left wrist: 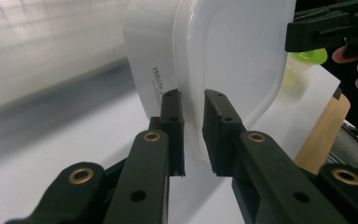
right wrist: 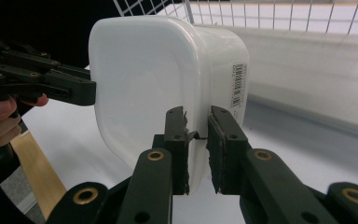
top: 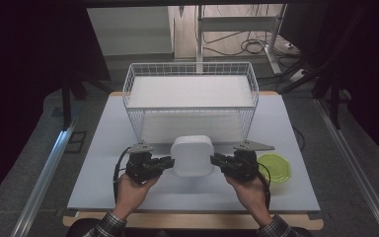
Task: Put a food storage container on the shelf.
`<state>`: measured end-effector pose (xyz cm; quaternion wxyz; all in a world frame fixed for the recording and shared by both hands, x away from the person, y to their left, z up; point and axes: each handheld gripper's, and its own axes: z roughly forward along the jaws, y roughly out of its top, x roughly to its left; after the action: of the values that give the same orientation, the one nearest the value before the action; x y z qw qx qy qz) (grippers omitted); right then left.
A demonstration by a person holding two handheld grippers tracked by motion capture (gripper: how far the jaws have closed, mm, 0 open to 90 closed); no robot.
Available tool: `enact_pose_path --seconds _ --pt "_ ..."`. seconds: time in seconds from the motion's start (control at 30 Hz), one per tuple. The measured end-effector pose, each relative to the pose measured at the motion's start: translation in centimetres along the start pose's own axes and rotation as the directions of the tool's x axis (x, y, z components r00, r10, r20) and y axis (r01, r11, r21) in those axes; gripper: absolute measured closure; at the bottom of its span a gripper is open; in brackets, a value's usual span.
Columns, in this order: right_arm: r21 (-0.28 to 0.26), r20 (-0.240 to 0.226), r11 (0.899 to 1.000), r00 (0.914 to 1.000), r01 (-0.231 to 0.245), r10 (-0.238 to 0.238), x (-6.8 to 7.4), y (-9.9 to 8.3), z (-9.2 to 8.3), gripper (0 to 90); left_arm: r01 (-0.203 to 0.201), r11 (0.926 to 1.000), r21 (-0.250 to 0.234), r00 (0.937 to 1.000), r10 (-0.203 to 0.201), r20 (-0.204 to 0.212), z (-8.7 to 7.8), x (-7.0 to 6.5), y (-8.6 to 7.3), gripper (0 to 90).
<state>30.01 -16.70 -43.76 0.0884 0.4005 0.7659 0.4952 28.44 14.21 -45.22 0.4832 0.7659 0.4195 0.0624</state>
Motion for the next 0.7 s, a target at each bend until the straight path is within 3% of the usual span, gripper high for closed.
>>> enact_pose_path --seconds 0.37,0.7 --pt "-0.062 -0.005 0.998 0.9996 0.027 -0.028 0.2 2.8 -0.4 78.2 -0.039 0.9986 -0.037 0.9989 0.038 -0.028 -1.4 -0.1 2.8 79.4" --pt "-0.085 -0.015 0.996 0.9993 0.032 -0.034 0.2 5.1 -0.6 78.2 -0.056 0.9962 -0.067 0.9977 0.053 -0.042 -2.4 0.0 5.1 79.3"
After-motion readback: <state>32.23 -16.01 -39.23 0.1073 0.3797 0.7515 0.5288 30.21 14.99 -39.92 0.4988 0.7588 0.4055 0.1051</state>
